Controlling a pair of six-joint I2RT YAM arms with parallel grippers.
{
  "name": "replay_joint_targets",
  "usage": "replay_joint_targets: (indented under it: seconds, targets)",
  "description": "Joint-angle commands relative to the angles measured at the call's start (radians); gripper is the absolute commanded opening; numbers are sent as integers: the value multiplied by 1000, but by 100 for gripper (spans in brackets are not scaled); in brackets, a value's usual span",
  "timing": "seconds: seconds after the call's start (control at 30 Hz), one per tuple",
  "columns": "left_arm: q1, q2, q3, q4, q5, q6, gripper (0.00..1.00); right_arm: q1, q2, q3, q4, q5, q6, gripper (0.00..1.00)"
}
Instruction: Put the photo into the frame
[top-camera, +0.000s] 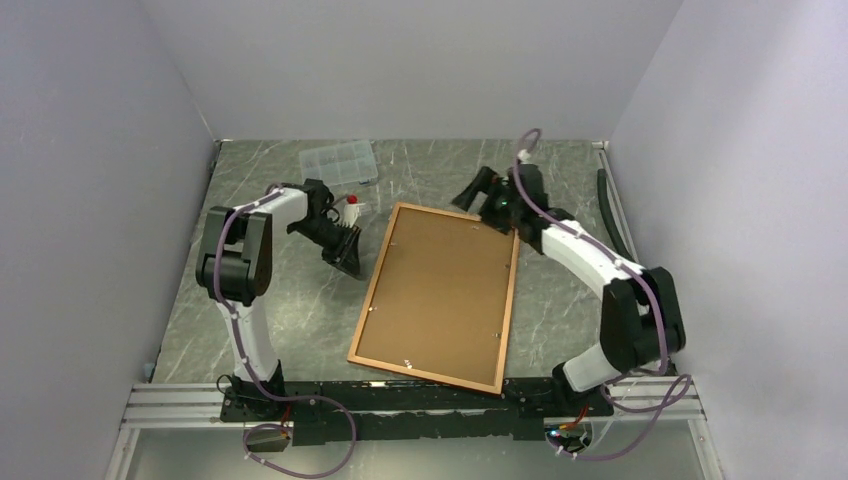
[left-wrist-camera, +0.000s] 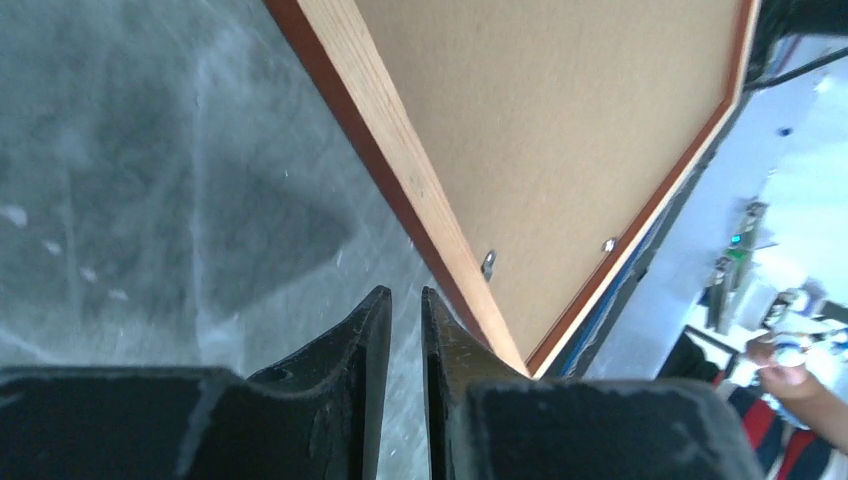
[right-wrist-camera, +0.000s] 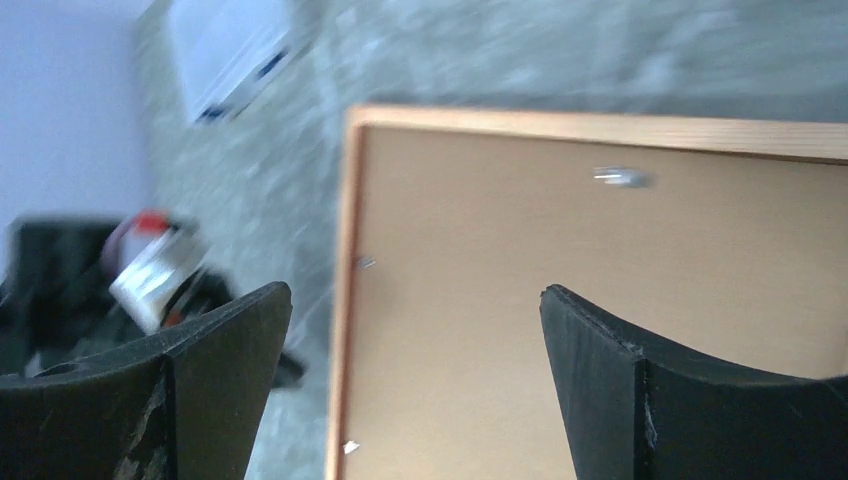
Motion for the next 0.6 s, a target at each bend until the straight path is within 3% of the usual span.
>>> replay_joint_targets:
  seconds: [0.0,0.17,0.3,0.4,0.5,0.57]
  targets:
    - [-14,-99,-66,-29,-107,126,24,-107,-75,-65,-239,240,-66,100]
    - [-68,-184,-186,48,-258,166,20,-212,-109,-169,-215,298,-52,100]
    - [-119,-232,-227,42,-323,200,21,-229,-42,-179,-192,292,-41,100]
    - [-170,-267,-270,41,-369,221,20,-232,20,-163,-143,240,-20,100]
    - [-223,-299,-327,81,-386,194,11,-232,84,-146,-62,131,32,100]
    - [-263,-305,-339,90,-390,180,11,-230,134,-107,-11,68,57,100]
